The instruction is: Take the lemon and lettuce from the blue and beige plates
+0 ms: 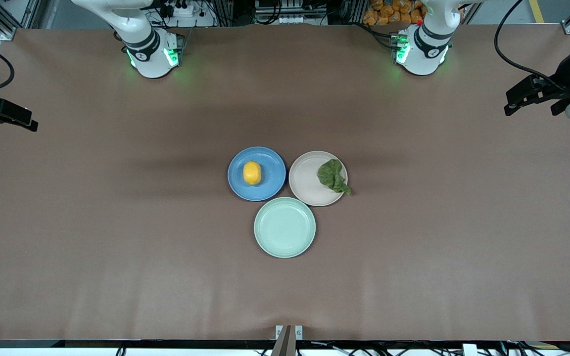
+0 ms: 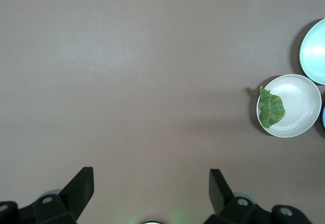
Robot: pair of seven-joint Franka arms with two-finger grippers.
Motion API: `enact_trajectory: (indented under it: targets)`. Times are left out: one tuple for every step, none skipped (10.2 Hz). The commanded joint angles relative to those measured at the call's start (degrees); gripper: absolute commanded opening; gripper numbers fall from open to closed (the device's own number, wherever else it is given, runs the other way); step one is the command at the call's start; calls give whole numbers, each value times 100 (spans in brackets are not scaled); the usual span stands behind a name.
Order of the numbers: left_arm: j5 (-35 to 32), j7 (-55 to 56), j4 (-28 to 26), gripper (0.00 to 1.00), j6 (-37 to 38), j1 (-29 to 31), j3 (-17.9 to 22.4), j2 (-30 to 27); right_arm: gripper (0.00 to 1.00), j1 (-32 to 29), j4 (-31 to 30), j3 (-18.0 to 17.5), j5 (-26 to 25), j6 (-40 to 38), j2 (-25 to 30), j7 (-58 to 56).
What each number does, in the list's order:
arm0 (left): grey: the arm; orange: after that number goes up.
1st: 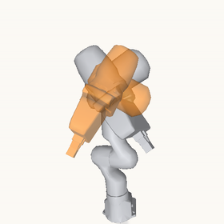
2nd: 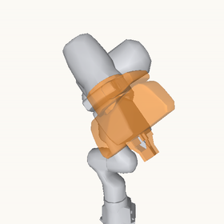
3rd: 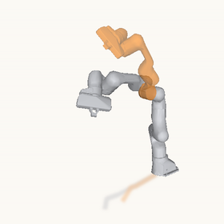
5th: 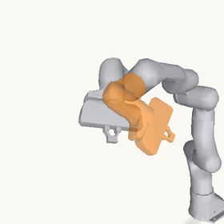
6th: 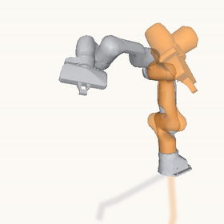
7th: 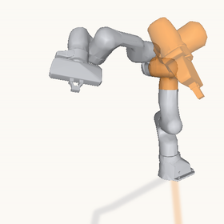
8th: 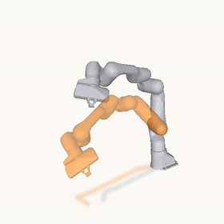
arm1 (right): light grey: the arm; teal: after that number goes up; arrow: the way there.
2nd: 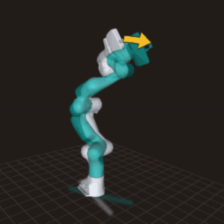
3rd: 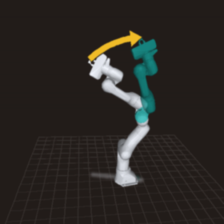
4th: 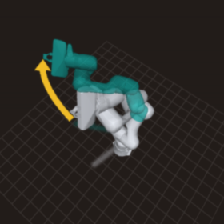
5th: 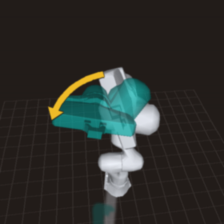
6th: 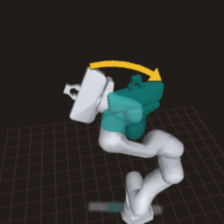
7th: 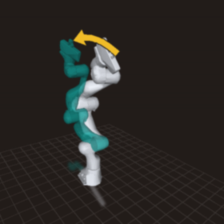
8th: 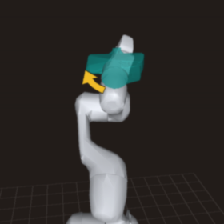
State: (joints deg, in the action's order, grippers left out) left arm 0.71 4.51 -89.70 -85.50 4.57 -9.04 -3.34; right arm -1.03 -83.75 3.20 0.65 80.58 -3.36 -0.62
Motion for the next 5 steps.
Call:
enact_trajectory:
  targets:
    - [-132, -134, 67, 100, -11, 9, -19, 0, 100, -38, 87, -48, -48, -78, -24, 53]
    - [-132, -126, 67, 100, -2, 0, -19, 9, 100, -38, 87, -48, -48, -78, -24, 53]
    - [-141, -134, 67, 100, -11, -8, -19, 70, 100, -38, 87, -48, -48, -78, -24, 53]
    - [-132, -82, 58, 100, -11, -26, -19, 201, 100, -38, 87, -48, -48, -78, -24, 53]
    - [-124, -3, 49, 100, -11, -78, -45, 341, 100, -38, 87, -48, -48, -78, -24, 62]
